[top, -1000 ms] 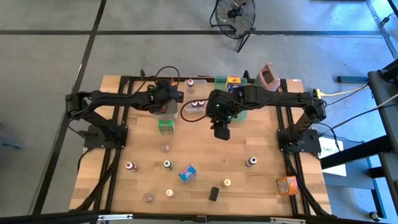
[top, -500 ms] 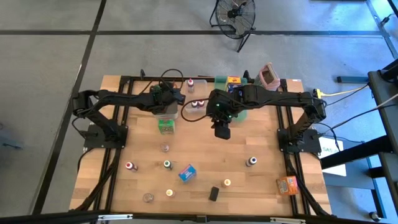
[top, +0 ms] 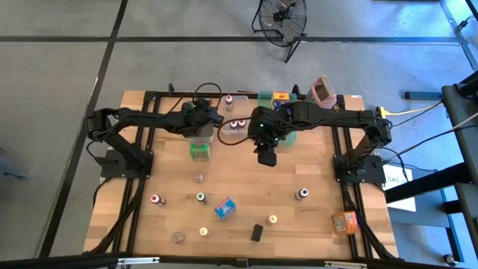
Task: Pick & Place Kitchen Items
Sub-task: Put the brown seasoning pack into the gray bin, then put the red food coloring bottle into the transparent bin
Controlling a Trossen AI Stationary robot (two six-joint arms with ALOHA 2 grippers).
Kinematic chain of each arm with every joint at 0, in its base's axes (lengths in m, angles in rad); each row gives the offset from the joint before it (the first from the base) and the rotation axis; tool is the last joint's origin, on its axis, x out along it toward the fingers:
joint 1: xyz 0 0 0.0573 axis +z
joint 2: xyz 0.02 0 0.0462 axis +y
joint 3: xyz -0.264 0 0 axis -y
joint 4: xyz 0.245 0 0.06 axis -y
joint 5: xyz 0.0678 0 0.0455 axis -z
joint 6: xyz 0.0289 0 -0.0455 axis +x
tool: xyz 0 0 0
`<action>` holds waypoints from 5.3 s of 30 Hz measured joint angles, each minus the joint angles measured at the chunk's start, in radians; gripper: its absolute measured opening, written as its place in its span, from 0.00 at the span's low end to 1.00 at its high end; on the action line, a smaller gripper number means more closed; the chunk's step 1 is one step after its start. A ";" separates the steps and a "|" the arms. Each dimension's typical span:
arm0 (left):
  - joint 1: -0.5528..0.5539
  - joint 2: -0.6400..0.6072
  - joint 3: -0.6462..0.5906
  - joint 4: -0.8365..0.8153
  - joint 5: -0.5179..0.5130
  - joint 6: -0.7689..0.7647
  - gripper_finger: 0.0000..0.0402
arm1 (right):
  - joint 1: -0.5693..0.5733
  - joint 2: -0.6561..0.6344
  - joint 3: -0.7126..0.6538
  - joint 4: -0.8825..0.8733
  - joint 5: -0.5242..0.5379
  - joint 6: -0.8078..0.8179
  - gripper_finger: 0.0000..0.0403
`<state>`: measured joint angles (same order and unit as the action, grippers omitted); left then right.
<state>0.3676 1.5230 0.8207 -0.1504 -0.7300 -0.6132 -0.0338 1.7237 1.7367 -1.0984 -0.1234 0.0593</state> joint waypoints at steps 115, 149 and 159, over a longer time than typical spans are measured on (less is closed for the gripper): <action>-1.058 -0.571 0.234 -1.135 0.677 0.488 0.52 | 0.350 0.000 -0.080 0.678 0.322 0.516 0.36; -1.378 -0.475 0.124 -1.129 0.598 0.441 0.52 | 0.397 0.077 -0.079 0.976 0.312 0.341 0.36; -1.340 -0.487 0.037 -0.992 0.631 0.485 0.52 | 0.410 0.077 -0.079 1.000 0.314 0.344 0.36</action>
<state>-0.9728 1.0355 0.8582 -1.1423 -0.0985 -0.1284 0.3759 1.8011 1.6577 -0.0989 0.1905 0.4038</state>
